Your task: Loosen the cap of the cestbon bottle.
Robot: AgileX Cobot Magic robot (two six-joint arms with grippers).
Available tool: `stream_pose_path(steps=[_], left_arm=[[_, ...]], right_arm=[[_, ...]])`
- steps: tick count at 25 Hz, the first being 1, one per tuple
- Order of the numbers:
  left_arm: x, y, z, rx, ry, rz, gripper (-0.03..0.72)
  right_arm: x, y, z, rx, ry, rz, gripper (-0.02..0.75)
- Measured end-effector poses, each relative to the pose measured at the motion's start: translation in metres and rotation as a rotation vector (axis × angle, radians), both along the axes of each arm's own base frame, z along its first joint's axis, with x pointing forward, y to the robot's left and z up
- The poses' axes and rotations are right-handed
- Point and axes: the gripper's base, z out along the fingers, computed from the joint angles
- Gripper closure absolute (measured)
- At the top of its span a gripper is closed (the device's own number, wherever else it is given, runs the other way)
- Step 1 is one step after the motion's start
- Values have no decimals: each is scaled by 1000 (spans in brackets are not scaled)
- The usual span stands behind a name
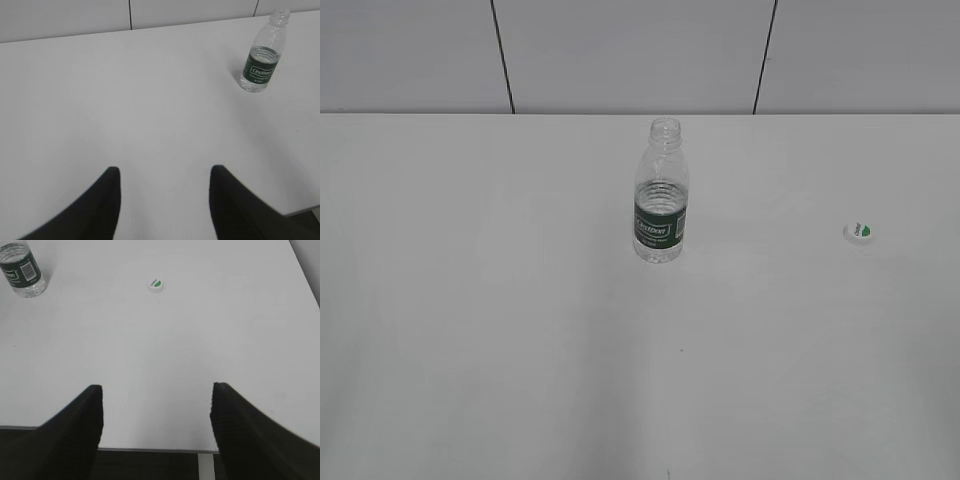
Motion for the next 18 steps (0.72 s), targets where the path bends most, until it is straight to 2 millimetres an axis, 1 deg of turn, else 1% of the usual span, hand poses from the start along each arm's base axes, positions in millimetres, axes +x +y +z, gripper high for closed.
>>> stream_pose_path(steps=[4,8,18], left_arm=[[0,0,0,1,-1,-1,341],[0,0,0,2,-1,-1,347],[0,0,0,1,-2,-2,375]], right_arm=[[4,-5,-2,-8,-16,-60,218],[4,-13,-2,15,-22,-169,218],[4,-13,-2,50,-24,-197,218]])
